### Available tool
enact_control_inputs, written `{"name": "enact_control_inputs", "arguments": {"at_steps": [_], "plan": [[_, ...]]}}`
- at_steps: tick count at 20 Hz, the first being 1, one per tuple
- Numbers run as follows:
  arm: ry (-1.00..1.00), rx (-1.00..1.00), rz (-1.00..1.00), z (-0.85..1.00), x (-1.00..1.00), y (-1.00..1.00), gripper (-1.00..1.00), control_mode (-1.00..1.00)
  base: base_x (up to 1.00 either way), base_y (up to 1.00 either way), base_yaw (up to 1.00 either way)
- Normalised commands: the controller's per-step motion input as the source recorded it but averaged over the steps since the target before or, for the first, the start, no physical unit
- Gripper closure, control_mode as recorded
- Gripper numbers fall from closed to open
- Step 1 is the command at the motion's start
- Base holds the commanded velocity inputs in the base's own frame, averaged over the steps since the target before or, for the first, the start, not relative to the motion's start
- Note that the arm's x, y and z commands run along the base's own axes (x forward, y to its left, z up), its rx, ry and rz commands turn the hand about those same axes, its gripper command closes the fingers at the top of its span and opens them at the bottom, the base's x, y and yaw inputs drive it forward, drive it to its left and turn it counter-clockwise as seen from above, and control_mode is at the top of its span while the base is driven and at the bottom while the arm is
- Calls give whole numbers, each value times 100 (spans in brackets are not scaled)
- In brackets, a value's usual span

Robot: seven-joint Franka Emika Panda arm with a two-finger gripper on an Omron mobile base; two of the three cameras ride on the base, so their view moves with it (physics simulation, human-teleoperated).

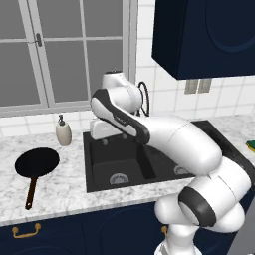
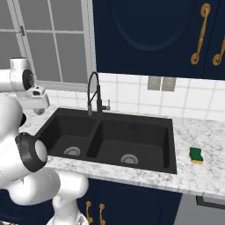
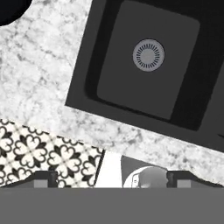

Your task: Pick the pan and sponge and place them into the sink. Then turn on the water.

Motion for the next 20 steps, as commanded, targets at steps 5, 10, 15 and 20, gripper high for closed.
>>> {"name": "enact_control_inputs", "arguments": {"at_steps": [5, 10, 15, 20], "plan": [[8, -3, 6, -96, 61, 71, -100, -100, 0, 0, 0], [6, 0, 8, -83, 71, 54, -100, -100, 0, 0, 0], [0, -1, 0, -41, 23, 32, -100, -100, 0, 0, 0], [1, -3, 0, -34, 5, 16, -100, -100, 0, 0, 0]]}}
